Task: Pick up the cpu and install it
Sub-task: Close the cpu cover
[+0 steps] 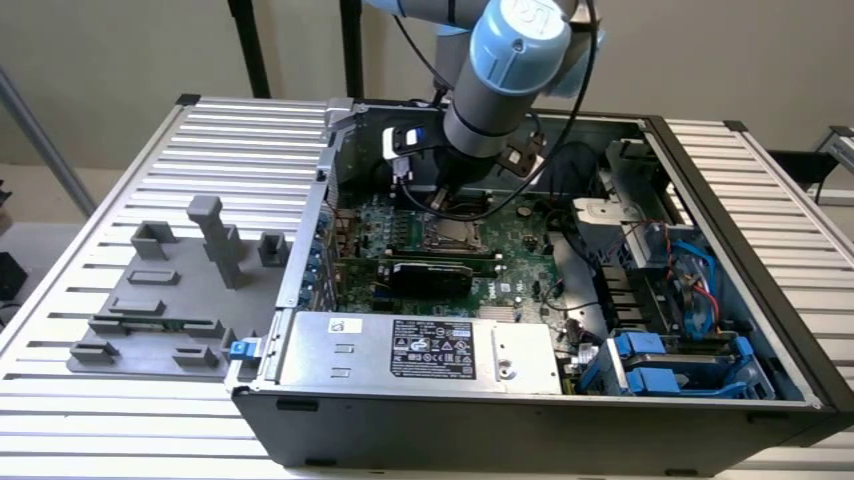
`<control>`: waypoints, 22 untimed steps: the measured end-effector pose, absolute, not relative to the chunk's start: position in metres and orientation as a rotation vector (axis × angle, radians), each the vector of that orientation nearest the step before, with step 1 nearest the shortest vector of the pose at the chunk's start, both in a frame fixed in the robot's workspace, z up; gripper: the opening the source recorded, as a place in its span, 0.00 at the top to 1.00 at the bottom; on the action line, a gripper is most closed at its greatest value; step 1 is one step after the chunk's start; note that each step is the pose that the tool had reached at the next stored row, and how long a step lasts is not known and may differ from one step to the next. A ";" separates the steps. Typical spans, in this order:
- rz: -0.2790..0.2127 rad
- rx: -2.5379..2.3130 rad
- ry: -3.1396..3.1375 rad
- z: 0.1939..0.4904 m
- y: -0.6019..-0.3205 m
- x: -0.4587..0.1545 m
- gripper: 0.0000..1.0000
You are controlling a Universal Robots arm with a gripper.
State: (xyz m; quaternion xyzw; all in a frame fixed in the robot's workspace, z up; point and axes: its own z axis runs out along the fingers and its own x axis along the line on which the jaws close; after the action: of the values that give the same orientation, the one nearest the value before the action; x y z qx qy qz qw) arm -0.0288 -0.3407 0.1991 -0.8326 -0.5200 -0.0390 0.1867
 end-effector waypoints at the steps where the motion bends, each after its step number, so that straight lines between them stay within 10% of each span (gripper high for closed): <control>1: -0.107 -2.345 -1.462 0.199 -0.341 -0.028 0.89; 22: -0.081 -2.347 -1.439 0.198 -0.341 -0.010 0.89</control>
State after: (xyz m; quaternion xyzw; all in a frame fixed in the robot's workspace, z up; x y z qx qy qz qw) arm -0.0103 -0.3407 0.1985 -0.8362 -0.5127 -0.0289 0.1925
